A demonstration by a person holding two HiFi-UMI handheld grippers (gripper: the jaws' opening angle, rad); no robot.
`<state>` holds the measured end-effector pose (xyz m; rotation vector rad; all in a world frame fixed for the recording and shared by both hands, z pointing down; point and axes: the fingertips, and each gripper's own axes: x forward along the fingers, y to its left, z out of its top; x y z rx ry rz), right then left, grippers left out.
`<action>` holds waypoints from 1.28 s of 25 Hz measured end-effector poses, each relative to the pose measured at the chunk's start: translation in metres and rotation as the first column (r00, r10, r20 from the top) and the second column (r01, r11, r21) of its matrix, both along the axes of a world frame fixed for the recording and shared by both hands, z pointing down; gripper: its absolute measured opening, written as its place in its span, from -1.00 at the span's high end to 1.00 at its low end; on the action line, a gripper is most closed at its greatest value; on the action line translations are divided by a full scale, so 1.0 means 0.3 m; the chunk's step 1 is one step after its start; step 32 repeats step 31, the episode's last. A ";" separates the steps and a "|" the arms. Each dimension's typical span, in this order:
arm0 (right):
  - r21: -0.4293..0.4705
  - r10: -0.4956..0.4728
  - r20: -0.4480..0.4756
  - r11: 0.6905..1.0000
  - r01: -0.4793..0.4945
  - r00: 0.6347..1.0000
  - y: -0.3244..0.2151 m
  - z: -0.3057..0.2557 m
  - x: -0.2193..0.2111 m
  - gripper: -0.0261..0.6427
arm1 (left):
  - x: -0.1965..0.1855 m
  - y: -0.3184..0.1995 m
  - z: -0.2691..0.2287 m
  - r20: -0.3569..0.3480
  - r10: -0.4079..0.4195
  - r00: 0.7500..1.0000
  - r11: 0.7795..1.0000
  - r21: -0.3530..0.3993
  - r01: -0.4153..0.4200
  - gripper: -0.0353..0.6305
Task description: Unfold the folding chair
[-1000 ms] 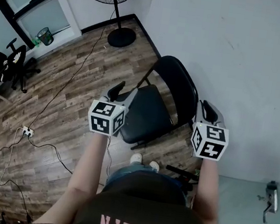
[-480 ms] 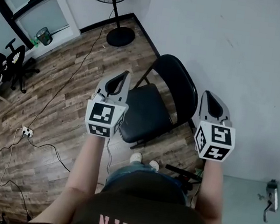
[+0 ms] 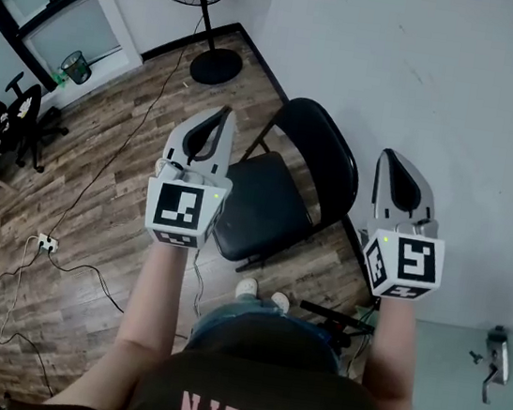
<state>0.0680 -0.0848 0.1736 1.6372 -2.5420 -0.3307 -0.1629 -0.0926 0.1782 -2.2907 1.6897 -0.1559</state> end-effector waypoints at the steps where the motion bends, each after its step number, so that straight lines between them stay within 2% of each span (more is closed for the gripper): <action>1: 0.011 0.000 -0.001 1.000 0.000 1.000 0.001 -0.006 -0.002 0.92 | 0.005 -0.003 -0.010 0.007 -0.002 1.000 1.000 0.009 0.002 0.88; 11: 0.003 -0.005 -0.027 1.000 0.005 1.000 -0.003 0.014 -0.002 0.92 | 0.031 -0.014 -0.019 0.025 -0.018 1.000 1.000 0.006 0.018 0.88; 32: 0.022 0.004 0.000 1.000 -0.004 1.000 0.017 -0.003 0.045 0.92 | -0.063 0.002 -0.034 -0.027 -0.069 0.997 0.998 -0.005 0.069 0.88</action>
